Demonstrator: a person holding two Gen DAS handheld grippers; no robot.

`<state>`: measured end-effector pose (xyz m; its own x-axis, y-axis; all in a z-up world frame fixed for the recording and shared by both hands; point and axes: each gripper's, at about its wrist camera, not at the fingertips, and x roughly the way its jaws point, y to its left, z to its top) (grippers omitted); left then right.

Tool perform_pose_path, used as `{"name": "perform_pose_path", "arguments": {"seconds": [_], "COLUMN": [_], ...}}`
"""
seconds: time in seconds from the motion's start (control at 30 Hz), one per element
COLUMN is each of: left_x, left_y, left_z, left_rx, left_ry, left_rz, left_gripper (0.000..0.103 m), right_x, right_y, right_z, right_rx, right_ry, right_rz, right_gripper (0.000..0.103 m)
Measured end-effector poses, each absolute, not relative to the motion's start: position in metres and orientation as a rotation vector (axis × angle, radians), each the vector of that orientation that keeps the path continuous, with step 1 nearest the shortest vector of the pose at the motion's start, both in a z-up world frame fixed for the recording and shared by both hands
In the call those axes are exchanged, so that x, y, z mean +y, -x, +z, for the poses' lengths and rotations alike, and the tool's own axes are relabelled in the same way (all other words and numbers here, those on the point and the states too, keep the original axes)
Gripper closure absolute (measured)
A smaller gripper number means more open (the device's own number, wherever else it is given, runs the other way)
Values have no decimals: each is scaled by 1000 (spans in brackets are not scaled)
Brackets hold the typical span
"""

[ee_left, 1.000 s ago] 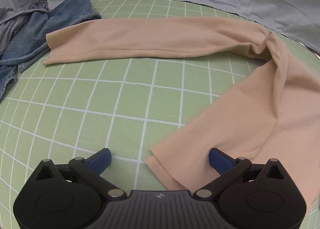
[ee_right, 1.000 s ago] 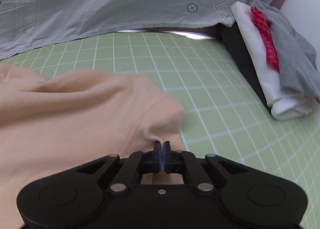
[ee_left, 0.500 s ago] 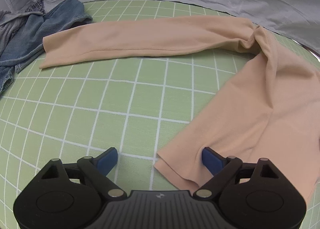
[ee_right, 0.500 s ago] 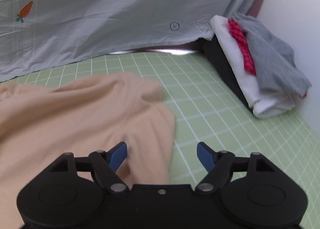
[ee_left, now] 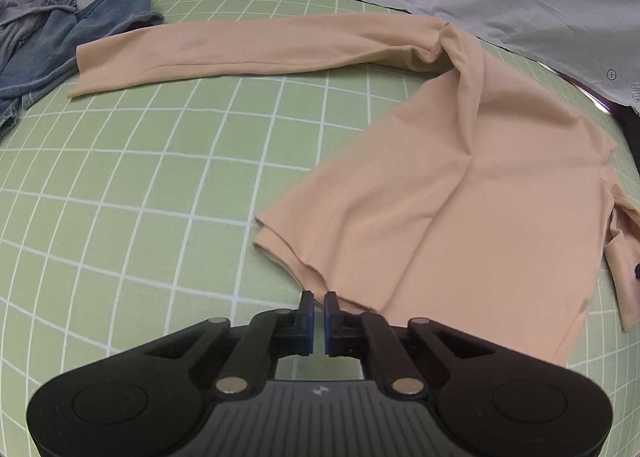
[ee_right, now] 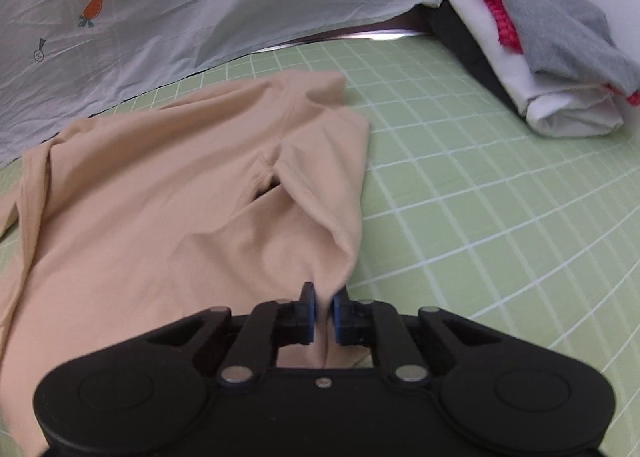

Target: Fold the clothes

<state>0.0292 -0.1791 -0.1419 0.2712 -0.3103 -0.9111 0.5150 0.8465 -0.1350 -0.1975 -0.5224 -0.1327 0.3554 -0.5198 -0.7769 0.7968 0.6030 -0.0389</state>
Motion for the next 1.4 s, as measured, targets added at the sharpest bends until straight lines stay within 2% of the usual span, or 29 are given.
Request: {"name": "perform_pose_path", "arguments": {"seconds": [0.17, 0.2, 0.23, 0.27, 0.3, 0.33, 0.37, 0.4, 0.43, 0.5, 0.53, 0.57, 0.97, 1.1, 1.2, 1.3, 1.33, 1.37, 1.4], "left_x": [-170, -168, -166, -166, -165, -165, -164, -164, -165, -168, -170, -174, -218, -235, -240, -239, -239, -238, -237], "left_y": [-3, 0, 2, 5, 7, 8, 9, 10, 9, 6, 5, 3, -37, -46, -43, -40, -40, -41, -45], "left_z": [-142, -142, -141, -140, -139, -137, -135, -133, -131, -129, -127, -127, -140, -147, -149, -150, -150, -149, -149], "left_rx": [1189, 1188, 1185, 1180, 1173, 1162, 1148, 1137, 1129, 1113, 1103, 1092, 1043, 1014, 973, 932, 918, 912, 913], "left_ry": [-166, -165, -167, -172, -180, -188, -194, -200, -206, -227, -243, -260, -388, -438, -471, -496, -504, -500, -488], "left_rz": [-547, -541, -533, -524, -516, -511, -507, -508, -513, -526, -537, -550, -764, -845, -872, -867, -865, -860, -852], "left_gripper": [100, 97, 96, 96, 89, 80, 76, 71, 69, 64, 61, 60, 55, 41, 39, 44, 54, 60, 73], "right_x": [-588, -597, -605, -607, -604, -601, -592, -581, -571, -546, -533, -521, -438, -433, -430, -427, -426, -425, -424], "right_y": [226, 229, 232, 231, 230, 229, 226, 223, 219, 204, 196, 187, 119, 118, 119, 119, 119, 120, 120], "right_z": [-98, -92, -87, -85, -86, -87, -91, -96, -101, -114, -119, -124, -141, -146, -146, -146, -145, -144, -143], "right_rx": [759, 744, 729, 729, 732, 735, 739, 743, 754, 784, 797, 809, 898, 892, 893, 893, 892, 890, 888], "right_ry": [-246, -242, -240, -244, -253, -262, -282, -303, -322, -356, -370, -383, -426, -455, -465, -475, -474, -473, -471], "right_rz": [-1093, -1128, -1161, -1189, -1189, -1184, -1156, -1124, -1093, -1021, -987, -953, -782, -819, -839, -848, -844, -839, -834], "right_gripper": [93, 87, 72, 63, 49, 43, 40, 29, 18, 12, 4, 0, 0, 0, 0, 0, 1, 1, 7]}}
